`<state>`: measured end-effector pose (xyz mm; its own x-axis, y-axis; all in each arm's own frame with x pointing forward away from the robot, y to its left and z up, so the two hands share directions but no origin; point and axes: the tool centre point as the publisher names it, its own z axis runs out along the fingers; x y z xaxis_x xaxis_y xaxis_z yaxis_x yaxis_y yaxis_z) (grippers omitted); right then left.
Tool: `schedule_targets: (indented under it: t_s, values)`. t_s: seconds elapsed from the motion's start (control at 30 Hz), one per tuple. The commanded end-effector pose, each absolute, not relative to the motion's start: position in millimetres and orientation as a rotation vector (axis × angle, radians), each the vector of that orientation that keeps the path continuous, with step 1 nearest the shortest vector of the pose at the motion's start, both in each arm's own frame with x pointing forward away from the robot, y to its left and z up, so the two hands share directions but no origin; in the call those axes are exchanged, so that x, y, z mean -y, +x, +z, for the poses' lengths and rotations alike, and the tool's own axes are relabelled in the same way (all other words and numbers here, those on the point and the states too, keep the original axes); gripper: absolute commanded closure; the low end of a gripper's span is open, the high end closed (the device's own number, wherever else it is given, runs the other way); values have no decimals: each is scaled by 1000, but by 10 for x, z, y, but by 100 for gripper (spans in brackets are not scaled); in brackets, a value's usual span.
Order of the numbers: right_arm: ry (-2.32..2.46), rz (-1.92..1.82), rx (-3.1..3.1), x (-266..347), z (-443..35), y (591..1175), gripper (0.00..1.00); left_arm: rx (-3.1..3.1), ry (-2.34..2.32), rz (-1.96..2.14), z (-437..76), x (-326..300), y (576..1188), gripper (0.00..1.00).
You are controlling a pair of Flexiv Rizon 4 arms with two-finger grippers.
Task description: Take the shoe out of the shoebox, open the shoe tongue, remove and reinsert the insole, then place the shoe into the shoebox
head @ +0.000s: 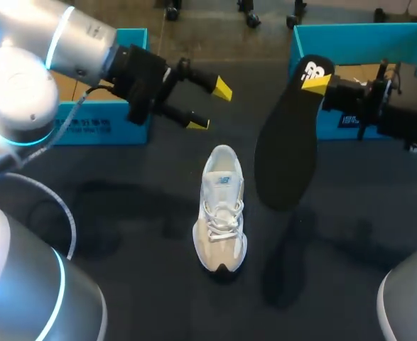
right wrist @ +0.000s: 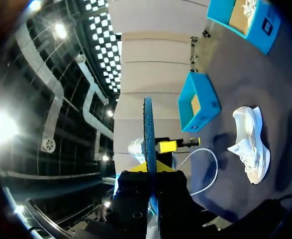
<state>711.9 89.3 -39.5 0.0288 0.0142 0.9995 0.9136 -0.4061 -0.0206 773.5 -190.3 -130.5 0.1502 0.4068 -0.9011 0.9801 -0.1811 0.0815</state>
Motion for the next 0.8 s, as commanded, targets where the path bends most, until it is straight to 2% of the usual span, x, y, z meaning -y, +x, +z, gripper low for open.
schedule_targets:
  t_s: [0.03, 0.37, 0.47, 0.8]
  values:
    - [-1498, -1412, 986, -1062, -445, 7586, 100, -1285, 1625, -1009, -1276, 1741, 7588, 0]
    - [-1523, -1262, 907, -1100, -566, 7997, 100, -1258, 1546, -1015, -1225, 1675, 7524, 0]
    - [-1568, -1160, 906, -1143, -581, 8102, 100, -1255, 1535, -1025, -1230, 1677, 7526, 3]
    - [-1603, -1094, 901, -1262, -692, 8335, 100, -1196, 1476, -1048, -1145, 1670, 7523, 1]
